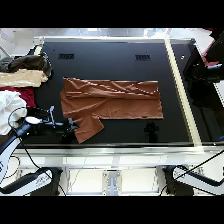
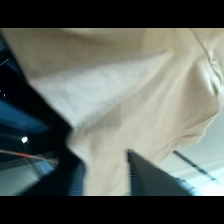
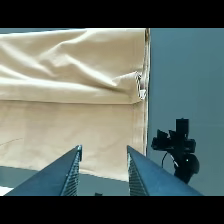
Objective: Fold the shirts.
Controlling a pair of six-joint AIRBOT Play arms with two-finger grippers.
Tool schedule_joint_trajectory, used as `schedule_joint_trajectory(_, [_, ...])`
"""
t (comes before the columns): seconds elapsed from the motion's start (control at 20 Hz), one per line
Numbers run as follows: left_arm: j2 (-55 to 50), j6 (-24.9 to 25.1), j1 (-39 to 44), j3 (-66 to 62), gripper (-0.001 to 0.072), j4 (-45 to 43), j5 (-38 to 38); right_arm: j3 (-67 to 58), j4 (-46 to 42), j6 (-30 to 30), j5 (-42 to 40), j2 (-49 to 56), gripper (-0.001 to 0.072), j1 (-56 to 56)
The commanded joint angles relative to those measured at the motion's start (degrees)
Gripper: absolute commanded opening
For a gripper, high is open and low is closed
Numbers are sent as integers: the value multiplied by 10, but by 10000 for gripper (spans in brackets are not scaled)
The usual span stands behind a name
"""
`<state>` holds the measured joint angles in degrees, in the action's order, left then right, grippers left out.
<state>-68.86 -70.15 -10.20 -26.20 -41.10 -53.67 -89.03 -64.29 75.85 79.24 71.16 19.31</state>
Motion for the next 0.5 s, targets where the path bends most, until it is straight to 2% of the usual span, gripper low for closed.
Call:
schedule_joint_trajectory(0.0, [-8, 0, 14, -11, 18, 17, 1, 0, -18, -1, -12, -11, 342, 3])
schedule_joint_trajectory(0.15, [18, -1, 3, -26, 14, 17, -5, -2, -56, -8, -43, -60, 343, 43])
schedule_joint_trajectory(0.25, [47, -1, -7, -29, 14, 17, -6, 8, -61, -2, -60, -97, 344, 120])
schedule_joint_trajectory(0.35, [76, -1, -15, -29, 14, 10, -12, 81, -12, 11, -66, -137, 344, 221])
schedule_joint_trajectory(0.45, [93, -1, -17, -29, 14, -3, -12, 219, 65, 10, -69, -172, 344, 304])
